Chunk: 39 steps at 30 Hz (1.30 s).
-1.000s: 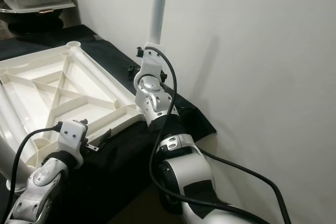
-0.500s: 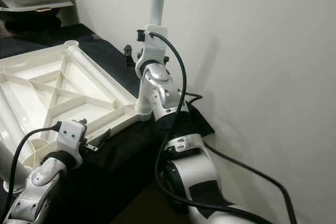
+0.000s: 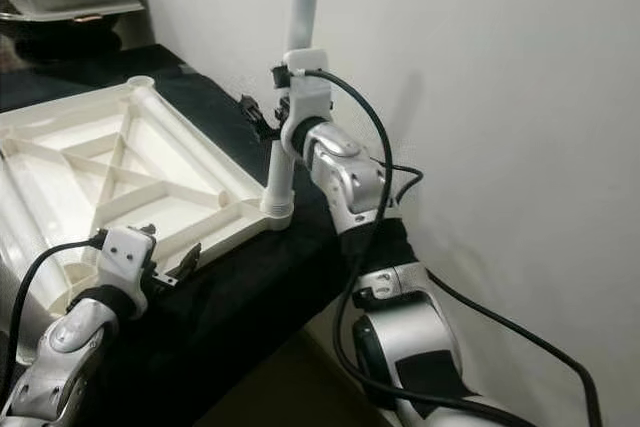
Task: Building children table
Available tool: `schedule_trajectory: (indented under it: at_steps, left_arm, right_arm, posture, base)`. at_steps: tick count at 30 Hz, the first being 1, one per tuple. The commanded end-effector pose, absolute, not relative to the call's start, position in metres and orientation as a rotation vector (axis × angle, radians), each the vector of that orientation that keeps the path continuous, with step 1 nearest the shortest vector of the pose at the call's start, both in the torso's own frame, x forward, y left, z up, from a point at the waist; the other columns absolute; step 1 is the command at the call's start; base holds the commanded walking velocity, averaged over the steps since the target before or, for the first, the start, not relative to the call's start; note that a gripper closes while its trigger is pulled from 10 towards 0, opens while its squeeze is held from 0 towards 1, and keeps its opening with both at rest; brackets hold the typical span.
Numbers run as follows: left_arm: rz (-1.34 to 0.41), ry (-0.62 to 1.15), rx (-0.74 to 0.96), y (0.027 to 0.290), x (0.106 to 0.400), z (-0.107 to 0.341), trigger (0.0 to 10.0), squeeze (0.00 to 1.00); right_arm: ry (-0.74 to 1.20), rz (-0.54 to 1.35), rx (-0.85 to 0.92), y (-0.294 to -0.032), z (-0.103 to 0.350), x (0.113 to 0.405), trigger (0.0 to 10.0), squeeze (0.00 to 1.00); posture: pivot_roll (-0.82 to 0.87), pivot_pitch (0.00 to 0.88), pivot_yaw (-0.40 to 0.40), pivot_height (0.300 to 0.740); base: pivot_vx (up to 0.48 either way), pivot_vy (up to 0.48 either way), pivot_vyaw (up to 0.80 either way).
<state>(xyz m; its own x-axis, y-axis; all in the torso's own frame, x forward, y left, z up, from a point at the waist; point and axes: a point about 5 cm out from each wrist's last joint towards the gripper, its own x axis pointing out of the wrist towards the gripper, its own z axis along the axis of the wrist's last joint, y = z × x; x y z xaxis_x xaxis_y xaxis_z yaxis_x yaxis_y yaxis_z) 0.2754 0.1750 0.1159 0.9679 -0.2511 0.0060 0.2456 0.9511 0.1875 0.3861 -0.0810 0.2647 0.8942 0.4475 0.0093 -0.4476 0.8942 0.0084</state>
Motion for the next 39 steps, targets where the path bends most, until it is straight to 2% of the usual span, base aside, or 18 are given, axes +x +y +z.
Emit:
schedule_trajectory:
  at_steps: [1,9,10,15,19,24,26,28,30,32,39]
  left_arm:
    - [-0.260,-0.016,0.198,0.176,0.275,0.113,10.0,0.00]
    - [-0.218,-0.007,0.232,0.196,0.269,0.114,10.0,0.00]
    - [-0.171,-0.003,0.267,0.216,0.266,0.117,10.0,0.00]
    - [-0.143,-0.001,0.286,0.227,0.265,0.119,10.0,0.00]
    - [-0.093,-0.001,0.332,0.251,0.263,0.127,10.0,0.00]
    - [-0.080,-0.003,0.341,0.256,0.263,0.129,10.0,0.00]
    - [-0.068,-0.005,0.348,0.261,0.263,0.131,10.0,0.00]
    - [-0.047,-0.005,0.356,0.268,0.261,0.133,10.0,0.00]
    - [-0.047,-0.005,0.356,0.268,0.261,0.133,10.0,0.00]
    - [-0.036,-0.002,0.363,0.272,0.258,0.134,10.0,0.00]
    - [-0.018,0.002,0.378,0.281,0.255,0.136,10.0,0.00]
  right_arm:
    - [0.012,0.481,0.006,-0.085,0.260,0.386,10.0,0.00]
    - [0.006,0.506,-0.030,-0.105,0.259,0.394,10.0,0.00]
    - [-0.015,0.532,-0.023,-0.110,0.263,0.394,10.0,0.00]
    - [-0.026,0.549,-0.019,-0.110,0.264,0.393,10.0,0.00]
    - [-0.055,0.617,-0.021,-0.108,0.267,0.388,10.0,0.00]
    - [-0.063,0.640,-0.024,-0.107,0.267,0.387,10.0,0.00]
    - [-0.077,0.680,-0.025,-0.104,0.267,0.383,10.0,0.00]
    - [-0.146,0.860,-0.036,-0.093,0.271,0.369,10.0,0.00]
    - [-0.146,0.860,-0.036,-0.093,0.271,0.369,10.0,0.00]
    - [-0.180,1.006,-0.064,-0.085,0.268,0.356,10.0,0.00]
    - [-0.185,1.068,-0.099,-0.083,0.261,0.354,10.0,0.00]
  posture:
    - [0.02,0.000,-0.117,0.740]
    - [0.04,0.000,-0.126,0.740]
    - [0.05,0.000,-0.130,0.740]
    - [0.05,0.000,-0.130,0.740]
    - [0.05,0.000,-0.128,0.740]
    - [0.05,0.000,-0.128,0.740]
    - [0.05,0.000,-0.129,0.740]
    - [0.05,0.000,-0.130,0.740]
    - [0.05,0.000,-0.130,0.740]
    - [0.05,0.000,-0.131,0.740]
    - [0.07,0.000,-0.140,0.740]
  base:
    - [0.000,0.000,0.00]
    - [0.000,0.000,0.00]
    - [0.000,0.000,0.00]
    - [0.000,0.000,0.00]
    - [0.000,0.000,0.00]
    - [0.000,0.000,0.00]
    - [0.000,0.000,0.00]
    - [0.000,0.000,0.00]
    - [0.000,0.000,0.00]
    - [0.000,0.000,0.00]
    - [0.000,0.000,0.00]
